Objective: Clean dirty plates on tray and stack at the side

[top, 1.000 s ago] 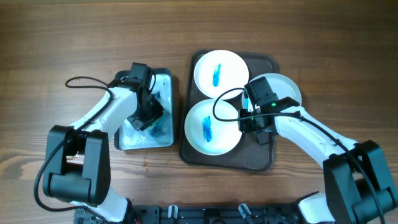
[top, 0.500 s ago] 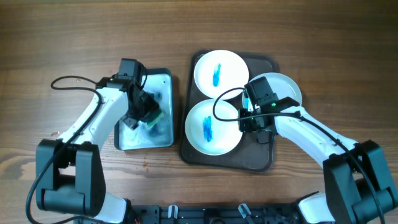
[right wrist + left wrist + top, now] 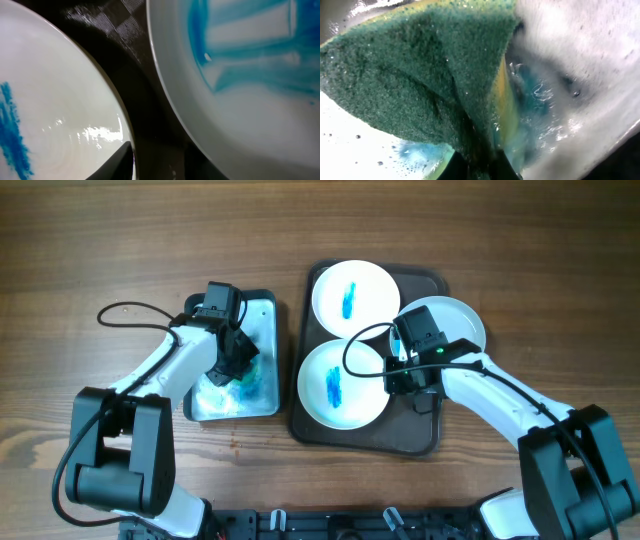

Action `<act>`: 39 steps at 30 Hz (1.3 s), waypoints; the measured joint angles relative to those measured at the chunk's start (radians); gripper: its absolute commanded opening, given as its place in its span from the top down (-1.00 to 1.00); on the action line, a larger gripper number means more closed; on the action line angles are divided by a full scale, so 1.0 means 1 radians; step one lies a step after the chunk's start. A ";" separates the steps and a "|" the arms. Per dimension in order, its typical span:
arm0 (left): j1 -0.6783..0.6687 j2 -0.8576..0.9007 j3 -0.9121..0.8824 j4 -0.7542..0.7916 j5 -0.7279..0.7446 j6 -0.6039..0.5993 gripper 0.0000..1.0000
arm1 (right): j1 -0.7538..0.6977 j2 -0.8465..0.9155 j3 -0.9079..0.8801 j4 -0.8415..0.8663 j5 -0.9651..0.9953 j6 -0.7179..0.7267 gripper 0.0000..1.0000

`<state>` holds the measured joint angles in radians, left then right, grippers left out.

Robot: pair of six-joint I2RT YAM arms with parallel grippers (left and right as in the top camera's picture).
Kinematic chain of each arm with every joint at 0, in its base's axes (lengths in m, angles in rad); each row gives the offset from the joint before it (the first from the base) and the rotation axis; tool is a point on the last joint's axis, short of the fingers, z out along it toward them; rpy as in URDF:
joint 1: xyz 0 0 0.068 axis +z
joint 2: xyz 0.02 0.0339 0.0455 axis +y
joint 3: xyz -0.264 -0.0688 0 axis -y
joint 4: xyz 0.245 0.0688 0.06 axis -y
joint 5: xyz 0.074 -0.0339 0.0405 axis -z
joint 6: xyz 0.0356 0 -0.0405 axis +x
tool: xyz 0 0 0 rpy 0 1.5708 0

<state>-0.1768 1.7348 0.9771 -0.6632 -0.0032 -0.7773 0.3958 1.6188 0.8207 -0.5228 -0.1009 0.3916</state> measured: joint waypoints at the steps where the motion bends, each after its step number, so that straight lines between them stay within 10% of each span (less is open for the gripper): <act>1: 0.000 0.000 0.000 -0.006 0.000 0.014 0.92 | 0.000 0.000 -0.002 0.001 0.000 0.000 0.39; 13: 0.000 -0.048 0.166 -0.296 0.056 0.283 0.92 | 0.000 0.000 -0.003 0.063 0.000 -0.004 0.69; 39: -0.410 0.010 0.204 -0.012 0.264 0.309 0.92 | -0.010 0.097 0.059 0.018 -0.044 0.153 0.91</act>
<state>-0.5865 1.7451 1.1816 -0.6750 0.2604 -0.4683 0.3855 1.7157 0.8799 -0.5045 -0.1452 0.5449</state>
